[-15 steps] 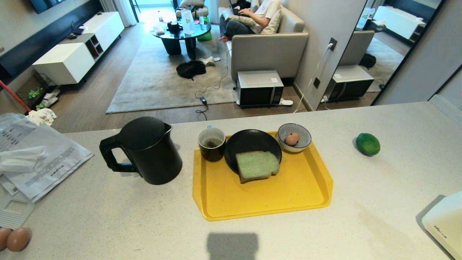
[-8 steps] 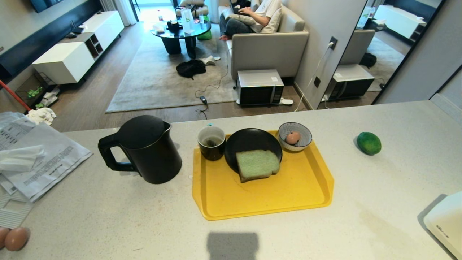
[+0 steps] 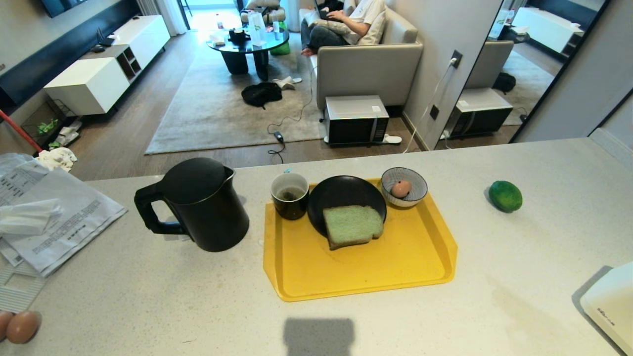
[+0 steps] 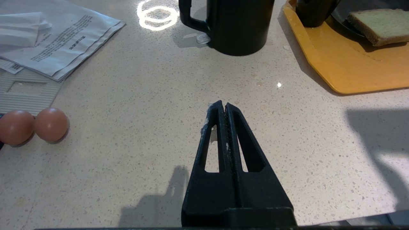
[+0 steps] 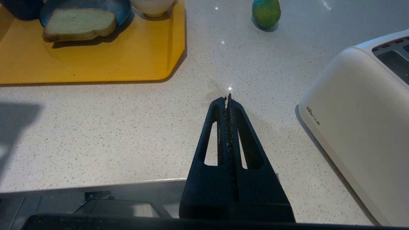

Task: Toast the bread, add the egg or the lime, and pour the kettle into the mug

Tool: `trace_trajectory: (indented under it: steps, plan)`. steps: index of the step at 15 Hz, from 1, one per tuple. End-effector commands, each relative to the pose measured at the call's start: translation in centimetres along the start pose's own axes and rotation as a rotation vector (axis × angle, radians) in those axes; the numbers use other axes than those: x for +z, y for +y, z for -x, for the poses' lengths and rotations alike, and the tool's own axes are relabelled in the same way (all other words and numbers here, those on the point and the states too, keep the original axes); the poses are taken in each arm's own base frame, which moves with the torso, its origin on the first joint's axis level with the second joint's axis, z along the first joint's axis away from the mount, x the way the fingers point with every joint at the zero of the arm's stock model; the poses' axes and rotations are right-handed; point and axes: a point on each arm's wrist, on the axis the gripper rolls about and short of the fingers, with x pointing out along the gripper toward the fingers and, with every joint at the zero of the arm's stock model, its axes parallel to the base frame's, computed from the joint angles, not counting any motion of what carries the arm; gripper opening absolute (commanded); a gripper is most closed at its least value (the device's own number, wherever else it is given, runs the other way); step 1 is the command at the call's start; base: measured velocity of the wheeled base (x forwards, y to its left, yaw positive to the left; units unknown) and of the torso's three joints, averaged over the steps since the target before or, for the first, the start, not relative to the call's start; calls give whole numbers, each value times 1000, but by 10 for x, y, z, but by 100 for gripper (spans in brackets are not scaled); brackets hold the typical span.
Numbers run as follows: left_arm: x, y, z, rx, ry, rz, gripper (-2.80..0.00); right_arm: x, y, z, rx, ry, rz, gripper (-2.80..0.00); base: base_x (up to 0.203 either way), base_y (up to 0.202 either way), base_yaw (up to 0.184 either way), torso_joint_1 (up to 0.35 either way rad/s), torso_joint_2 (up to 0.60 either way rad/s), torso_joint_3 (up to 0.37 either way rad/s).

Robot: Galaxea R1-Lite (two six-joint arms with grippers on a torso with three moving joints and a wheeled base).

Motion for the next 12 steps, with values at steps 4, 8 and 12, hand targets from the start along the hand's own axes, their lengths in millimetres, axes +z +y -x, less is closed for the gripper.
trace_trajectory:
  steps: [4,8,12]
  plan:
    - [0,0,0,0,-1,-1,-280,0,0,0,1,0,0,-280,-1,-1,13,-1,2,1]
    - [0,0,0,0,0,-2,-280,0,0,0,0,1,0,-280,-1,-6,119,1,3,3]
    - [0,0,0,0,0,-2,-280,0,0,0,0,1,-1,-280,-1,-3,40,0,3,1]
